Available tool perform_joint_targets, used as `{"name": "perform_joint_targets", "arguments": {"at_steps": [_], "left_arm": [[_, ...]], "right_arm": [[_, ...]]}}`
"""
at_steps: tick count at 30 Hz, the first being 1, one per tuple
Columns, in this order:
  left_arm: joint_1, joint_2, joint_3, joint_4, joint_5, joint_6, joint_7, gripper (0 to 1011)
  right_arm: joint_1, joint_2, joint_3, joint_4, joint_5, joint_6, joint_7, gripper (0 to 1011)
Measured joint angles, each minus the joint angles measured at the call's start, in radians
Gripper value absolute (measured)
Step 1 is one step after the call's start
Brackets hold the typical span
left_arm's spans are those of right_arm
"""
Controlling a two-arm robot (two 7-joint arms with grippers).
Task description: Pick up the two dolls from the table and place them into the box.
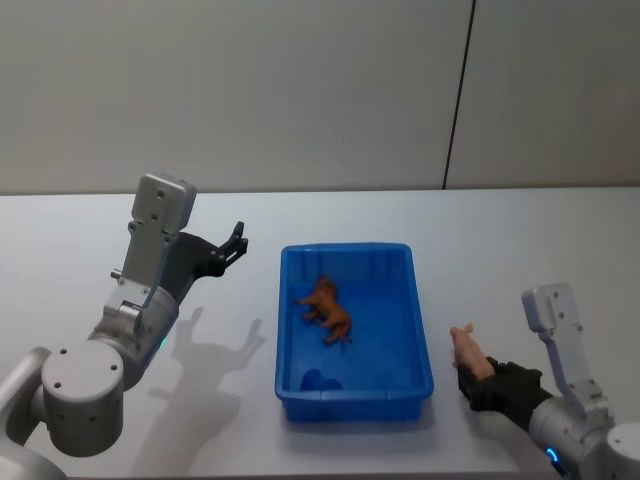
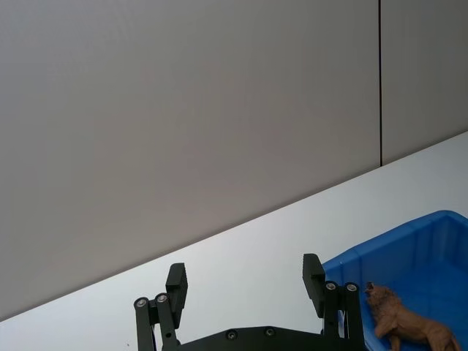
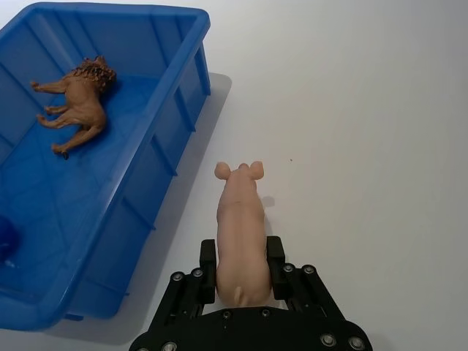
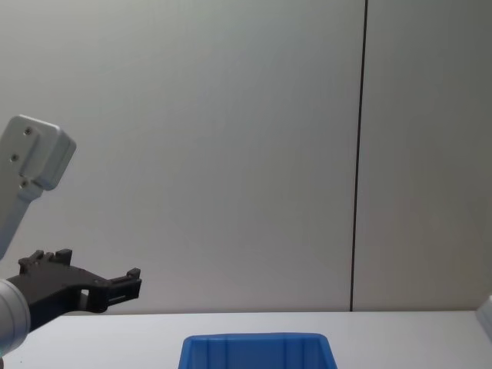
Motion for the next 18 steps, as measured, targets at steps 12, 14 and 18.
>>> {"name": "perform_joint_targets", "arguments": {"at_steps": [12,14,18], "left_arm": [[0.0,0.0,0.0,0.0,0.0,0.0,0.0,1001],[0.0,0.0,0.0,0.0,0.0,0.0,0.0,1001],[0.0,0.0,0.0,0.0,0.0,0.0,0.0,1001]], "right_arm": [[0.005,-0.005,0.001,-0.014,-0.001,-0.021,-0.005,376],[0.004,-0.004,0.001,-0.021,-0.003,-0.028,-0.004,376],[0.001,-0.002,0.001,-0.044,-0.012,-0.059,0.008,376]]}}
